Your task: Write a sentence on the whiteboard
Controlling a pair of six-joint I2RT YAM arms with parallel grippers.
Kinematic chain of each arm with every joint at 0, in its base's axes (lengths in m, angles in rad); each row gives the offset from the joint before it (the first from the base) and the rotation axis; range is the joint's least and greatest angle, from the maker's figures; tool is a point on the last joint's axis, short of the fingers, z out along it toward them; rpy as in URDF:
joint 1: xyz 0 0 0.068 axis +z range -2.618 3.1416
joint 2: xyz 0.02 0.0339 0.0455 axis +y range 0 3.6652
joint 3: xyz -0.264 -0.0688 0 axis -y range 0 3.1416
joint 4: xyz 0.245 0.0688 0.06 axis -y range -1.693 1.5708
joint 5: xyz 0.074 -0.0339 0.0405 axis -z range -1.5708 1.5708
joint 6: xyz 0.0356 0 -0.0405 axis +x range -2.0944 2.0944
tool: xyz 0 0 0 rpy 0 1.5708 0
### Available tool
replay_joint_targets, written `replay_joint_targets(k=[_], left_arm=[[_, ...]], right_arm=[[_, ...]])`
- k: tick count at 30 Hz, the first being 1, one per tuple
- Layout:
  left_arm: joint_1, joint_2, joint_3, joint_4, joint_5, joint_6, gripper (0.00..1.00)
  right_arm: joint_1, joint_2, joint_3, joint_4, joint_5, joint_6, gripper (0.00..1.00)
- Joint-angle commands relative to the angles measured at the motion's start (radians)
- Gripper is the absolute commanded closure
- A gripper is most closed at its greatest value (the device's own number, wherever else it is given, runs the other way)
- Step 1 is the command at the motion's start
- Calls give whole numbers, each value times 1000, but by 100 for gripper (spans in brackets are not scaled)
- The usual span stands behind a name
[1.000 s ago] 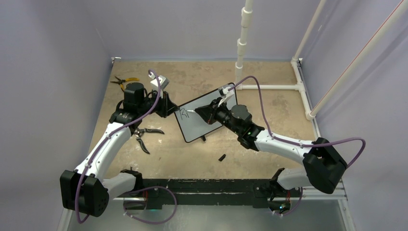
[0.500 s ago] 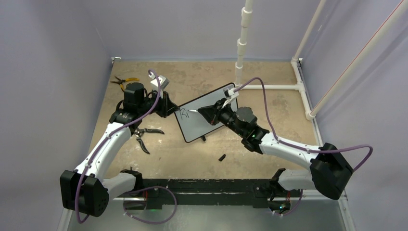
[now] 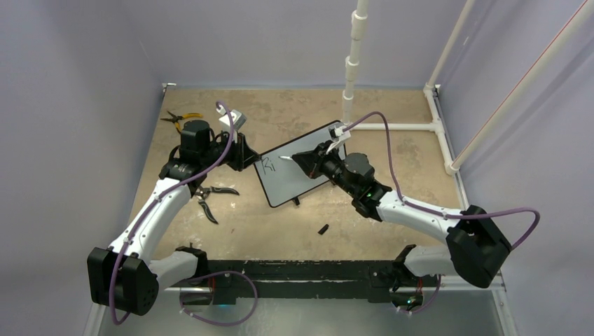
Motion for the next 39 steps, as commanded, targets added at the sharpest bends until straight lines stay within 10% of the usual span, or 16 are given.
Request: replay_joint_targets(k=[1, 39], left_arm=[[4, -16, 2, 41, 1, 14, 100], [4, -21, 2, 41, 4, 14, 100]], right_arm=[[-21, 9, 1, 60, -26, 11, 100], [-27, 7, -40, -47, -4, -15, 100]])
